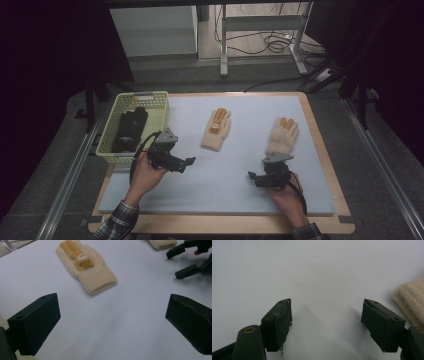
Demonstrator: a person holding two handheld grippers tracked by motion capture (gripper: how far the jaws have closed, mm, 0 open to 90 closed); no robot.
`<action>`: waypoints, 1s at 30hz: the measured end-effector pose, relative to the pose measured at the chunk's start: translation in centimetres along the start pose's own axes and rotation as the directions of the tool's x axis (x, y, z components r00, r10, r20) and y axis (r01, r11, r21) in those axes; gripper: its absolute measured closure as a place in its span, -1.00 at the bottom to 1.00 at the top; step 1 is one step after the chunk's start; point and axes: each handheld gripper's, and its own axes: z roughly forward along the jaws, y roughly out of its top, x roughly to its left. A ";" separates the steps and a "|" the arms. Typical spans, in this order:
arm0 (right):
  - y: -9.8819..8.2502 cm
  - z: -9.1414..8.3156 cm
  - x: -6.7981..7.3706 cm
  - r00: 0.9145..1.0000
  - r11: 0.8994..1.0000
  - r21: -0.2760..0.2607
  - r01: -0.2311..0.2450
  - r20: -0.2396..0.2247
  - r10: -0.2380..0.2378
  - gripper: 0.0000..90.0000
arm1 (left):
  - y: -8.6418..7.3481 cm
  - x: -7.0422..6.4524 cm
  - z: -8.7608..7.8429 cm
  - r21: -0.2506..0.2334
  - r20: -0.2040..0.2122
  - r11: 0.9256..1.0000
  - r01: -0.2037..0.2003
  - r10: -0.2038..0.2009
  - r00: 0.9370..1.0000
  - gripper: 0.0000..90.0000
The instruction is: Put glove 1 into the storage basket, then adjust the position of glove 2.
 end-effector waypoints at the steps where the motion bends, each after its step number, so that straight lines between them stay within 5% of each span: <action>1: 0.0 0.0 0.0 1.000 1.000 0.000 -0.002 -0.001 0.002 -0.46 | -0.3 -0.4 0.2 0.000 0.003 1.000 -0.001 0.001 1.000 -1.00; 12: 0.0 0.0 -0.1 1.000 1.000 0.003 -0.007 -0.004 0.007 -0.47 | -4.2 -2.5 2.5 0.036 0.006 0.999 0.005 -0.005 1.000 -0.99; 16: 0.0 0.0 0.0 1.000 1.000 0.003 -0.007 -0.004 0.007 -0.47 | -5.5 -2.8 3.4 0.082 -0.030 0.997 -0.002 0.005 1.000 -0.99; 26: 0.1 0.0 0.0 1.000 1.000 0.003 -0.006 -0.003 0.006 -0.47 | -7.2 -2.9 4.1 0.117 -0.065 0.993 0.022 -0.015 0.998 -0.99; 30: 0.0 0.0 0.0 1.000 1.000 0.001 -0.003 -0.001 0.003 -0.47 | -7.2 -2.6 4.2 0.126 -0.044 0.991 0.037 -0.032 0.999 -0.98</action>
